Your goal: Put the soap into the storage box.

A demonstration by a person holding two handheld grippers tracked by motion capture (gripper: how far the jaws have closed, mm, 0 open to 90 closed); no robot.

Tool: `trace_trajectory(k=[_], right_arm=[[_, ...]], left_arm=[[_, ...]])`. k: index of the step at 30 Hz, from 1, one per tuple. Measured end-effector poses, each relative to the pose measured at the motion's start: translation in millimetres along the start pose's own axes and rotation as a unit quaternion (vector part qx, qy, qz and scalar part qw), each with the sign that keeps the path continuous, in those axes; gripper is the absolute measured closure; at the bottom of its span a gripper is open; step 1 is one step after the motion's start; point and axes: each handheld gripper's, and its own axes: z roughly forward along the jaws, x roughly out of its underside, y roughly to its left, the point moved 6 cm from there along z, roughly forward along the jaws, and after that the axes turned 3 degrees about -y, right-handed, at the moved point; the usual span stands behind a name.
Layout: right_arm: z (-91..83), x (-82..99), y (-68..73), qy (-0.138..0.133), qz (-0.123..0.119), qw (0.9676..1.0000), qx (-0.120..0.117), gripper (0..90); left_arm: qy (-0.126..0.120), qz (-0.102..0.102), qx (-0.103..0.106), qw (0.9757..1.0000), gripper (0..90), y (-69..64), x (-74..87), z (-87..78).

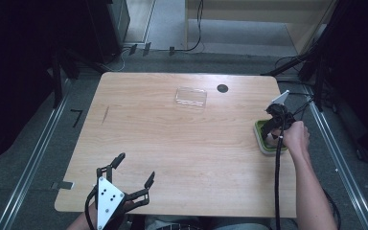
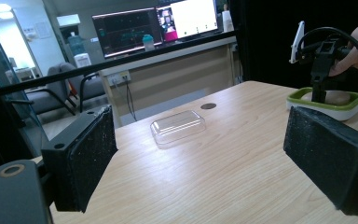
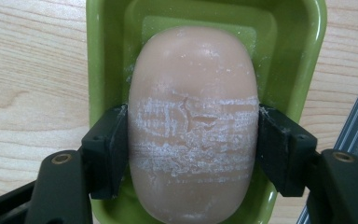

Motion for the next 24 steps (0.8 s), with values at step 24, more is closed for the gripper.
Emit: trace_trajectory(k=[24], right_arm=[[-12.2,3.3,2.9,-0.021,-0.005,0.9998,0.006,22.1]], left_arm=[[0.006,0.006,0.003,1.0,9.9,-2.2,0.2,3.7]])
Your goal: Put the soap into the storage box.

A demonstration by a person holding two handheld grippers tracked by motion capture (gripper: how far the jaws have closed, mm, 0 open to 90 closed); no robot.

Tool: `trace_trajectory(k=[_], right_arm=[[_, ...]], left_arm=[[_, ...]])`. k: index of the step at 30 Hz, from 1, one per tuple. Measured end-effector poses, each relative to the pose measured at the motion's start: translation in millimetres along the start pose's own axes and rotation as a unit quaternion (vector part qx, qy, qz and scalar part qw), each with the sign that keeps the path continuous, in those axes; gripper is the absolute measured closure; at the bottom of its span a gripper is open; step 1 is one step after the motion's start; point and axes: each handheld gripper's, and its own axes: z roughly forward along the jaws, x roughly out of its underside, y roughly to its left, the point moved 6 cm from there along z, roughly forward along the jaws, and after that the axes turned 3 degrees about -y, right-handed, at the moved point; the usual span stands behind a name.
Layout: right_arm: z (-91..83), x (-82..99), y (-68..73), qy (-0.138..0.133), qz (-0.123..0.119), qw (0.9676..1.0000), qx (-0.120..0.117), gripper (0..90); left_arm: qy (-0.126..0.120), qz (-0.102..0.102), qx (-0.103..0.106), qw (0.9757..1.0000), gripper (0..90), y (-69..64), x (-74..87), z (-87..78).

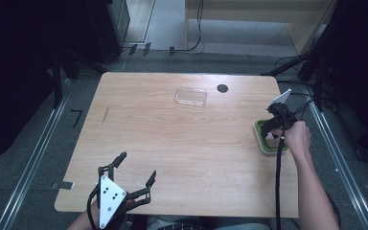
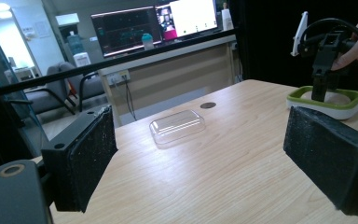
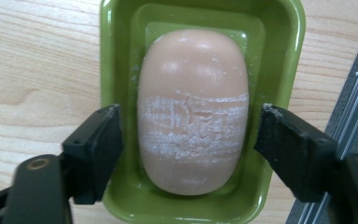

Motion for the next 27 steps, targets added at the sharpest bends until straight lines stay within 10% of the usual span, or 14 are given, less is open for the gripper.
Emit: trace_trajectory(k=[27], right_arm=[[-32.1,38.8,48.3,-0.009,-0.082,0.9964,-0.019,10.9]], left_arm=[[-0.008,-0.002,-0.004,1.0,9.9,1.6,-0.8,-6.2]])
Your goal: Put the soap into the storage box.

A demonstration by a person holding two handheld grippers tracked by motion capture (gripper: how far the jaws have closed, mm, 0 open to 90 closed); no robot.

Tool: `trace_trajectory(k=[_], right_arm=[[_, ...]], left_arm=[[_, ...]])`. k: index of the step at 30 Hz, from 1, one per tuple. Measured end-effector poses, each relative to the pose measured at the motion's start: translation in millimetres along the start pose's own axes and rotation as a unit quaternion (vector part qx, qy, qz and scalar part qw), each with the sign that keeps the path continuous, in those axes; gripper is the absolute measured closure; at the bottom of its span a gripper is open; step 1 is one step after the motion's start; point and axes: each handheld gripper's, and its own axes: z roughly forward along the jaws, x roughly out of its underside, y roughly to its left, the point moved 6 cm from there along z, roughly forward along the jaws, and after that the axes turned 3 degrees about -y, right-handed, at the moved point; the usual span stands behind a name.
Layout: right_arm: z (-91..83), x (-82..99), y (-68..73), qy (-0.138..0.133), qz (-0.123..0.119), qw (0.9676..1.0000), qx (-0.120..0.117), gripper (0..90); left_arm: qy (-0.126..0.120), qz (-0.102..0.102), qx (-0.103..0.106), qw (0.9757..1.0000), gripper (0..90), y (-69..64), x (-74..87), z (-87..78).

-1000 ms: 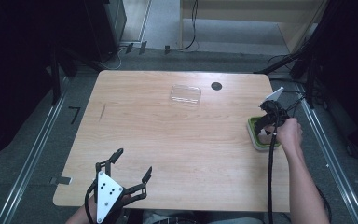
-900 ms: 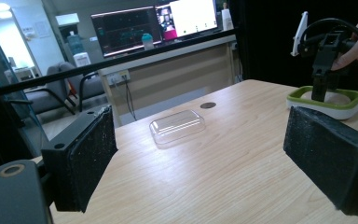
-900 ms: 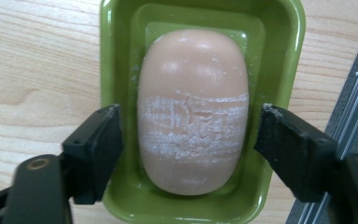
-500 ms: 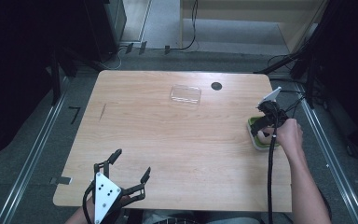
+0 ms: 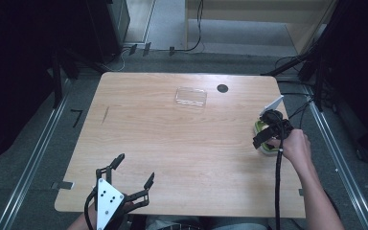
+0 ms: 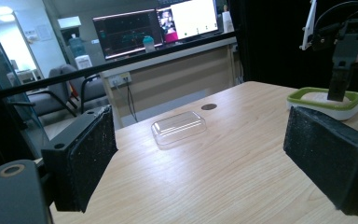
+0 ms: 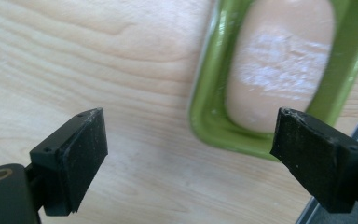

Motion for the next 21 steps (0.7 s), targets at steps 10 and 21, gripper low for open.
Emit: trace_trajectory(k=[10,21], right_arm=[[6.0,27.6,32.8,0.013,-0.046,0.9988,-0.012,11.1],[10.7,54.1,59.8,0.013,-0.078,0.9967,-0.021,11.3]], left_arm=[[-0.001,0.0,0.001,1.0,9.9,-0.9,-0.3,1.1],[0.0,0.0,0.004,1.0,9.9,-1.5,-0.1,2.3]])
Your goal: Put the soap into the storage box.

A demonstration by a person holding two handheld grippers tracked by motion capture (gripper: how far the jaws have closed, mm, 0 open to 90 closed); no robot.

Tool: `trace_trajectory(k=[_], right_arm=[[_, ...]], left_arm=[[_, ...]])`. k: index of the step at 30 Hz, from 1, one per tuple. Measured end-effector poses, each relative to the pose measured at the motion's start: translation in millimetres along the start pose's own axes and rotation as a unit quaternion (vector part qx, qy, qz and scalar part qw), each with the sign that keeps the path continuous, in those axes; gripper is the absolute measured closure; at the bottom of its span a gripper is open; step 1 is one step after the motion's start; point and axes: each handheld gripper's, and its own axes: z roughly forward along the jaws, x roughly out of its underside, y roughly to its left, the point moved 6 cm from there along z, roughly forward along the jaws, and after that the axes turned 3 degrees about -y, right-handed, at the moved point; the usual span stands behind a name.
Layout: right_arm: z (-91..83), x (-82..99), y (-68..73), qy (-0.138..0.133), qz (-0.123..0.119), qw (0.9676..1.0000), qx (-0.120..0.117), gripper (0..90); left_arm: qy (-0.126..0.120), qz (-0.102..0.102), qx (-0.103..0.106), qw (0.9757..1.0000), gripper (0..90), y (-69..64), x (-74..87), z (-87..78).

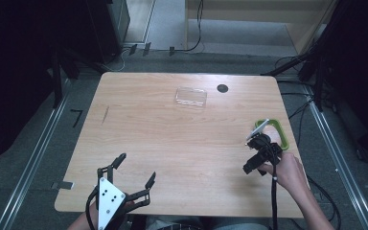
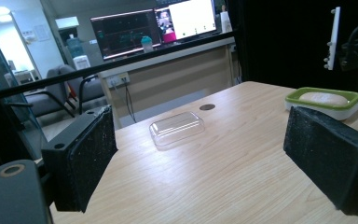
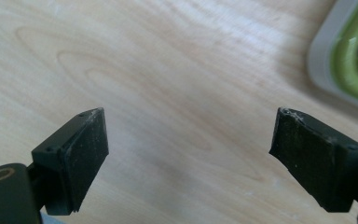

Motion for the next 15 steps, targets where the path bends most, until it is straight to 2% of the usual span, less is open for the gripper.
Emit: trace_trajectory(k=[8,15], right_arm=[[6.9,23.3,15.7,0.0,-0.016,0.9999,-0.002,13.8],[18.6,44.1,32.5,0.017,-0.032,0.9993,-0.004,13.7]], left_arm=[[0.0,-0.001,-0.004,1.0,9.9,0.9,0.0,-0.8],[0.001,0.0,-0.007,1.0,9.9,2.4,0.4,-2.6]])
